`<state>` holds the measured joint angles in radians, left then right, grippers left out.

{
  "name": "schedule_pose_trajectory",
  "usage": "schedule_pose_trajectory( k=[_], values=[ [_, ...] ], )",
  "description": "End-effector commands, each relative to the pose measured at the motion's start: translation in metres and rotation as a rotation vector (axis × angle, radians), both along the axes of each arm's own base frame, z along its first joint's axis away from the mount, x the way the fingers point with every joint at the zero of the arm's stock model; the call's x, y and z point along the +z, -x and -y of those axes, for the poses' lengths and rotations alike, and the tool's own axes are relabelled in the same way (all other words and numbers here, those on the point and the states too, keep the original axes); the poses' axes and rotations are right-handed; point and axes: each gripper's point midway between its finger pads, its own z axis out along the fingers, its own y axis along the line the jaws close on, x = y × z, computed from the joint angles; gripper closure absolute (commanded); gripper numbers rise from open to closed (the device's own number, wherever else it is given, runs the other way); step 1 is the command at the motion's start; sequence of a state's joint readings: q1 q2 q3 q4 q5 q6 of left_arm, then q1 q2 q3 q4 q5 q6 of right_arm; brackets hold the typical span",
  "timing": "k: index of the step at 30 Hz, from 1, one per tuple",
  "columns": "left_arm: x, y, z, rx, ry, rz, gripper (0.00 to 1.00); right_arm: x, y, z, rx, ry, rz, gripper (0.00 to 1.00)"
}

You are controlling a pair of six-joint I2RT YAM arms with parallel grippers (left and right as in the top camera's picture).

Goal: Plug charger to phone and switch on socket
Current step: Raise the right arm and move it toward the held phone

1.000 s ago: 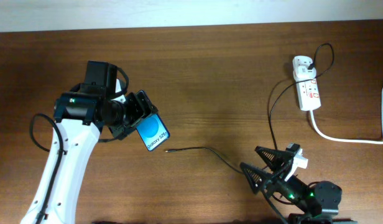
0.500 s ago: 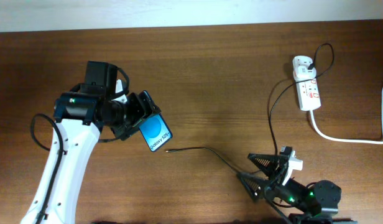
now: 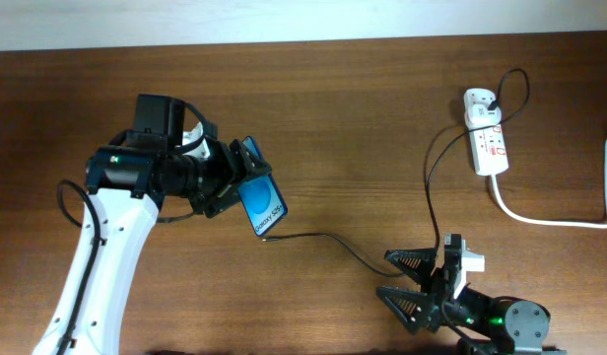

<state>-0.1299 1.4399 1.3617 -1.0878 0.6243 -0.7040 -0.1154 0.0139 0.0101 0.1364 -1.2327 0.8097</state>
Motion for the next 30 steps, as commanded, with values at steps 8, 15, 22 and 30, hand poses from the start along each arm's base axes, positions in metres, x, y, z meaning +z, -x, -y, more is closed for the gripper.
schedule_pose_trajectory(
  k=[8,15,22,30],
  values=[
    [0.028,-0.016,0.006,-0.028,0.038,0.153,0.57,-0.01,-0.038,0.02,-0.204,-0.048,-0.126,0.02],
    [0.025,-0.021,0.0,-0.004,-0.006,0.168,0.57,0.013,-0.074,0.028,-0.25,0.024,-0.172,0.02],
    [0.028,-0.027,-0.001,0.0,-0.008,0.198,0.56,0.038,-0.124,0.029,-0.189,0.086,-0.204,0.02],
    [0.027,-0.028,-0.002,0.005,-0.018,0.199,0.55,0.018,-0.166,0.05,-0.416,0.429,-0.282,0.02]
  ],
)
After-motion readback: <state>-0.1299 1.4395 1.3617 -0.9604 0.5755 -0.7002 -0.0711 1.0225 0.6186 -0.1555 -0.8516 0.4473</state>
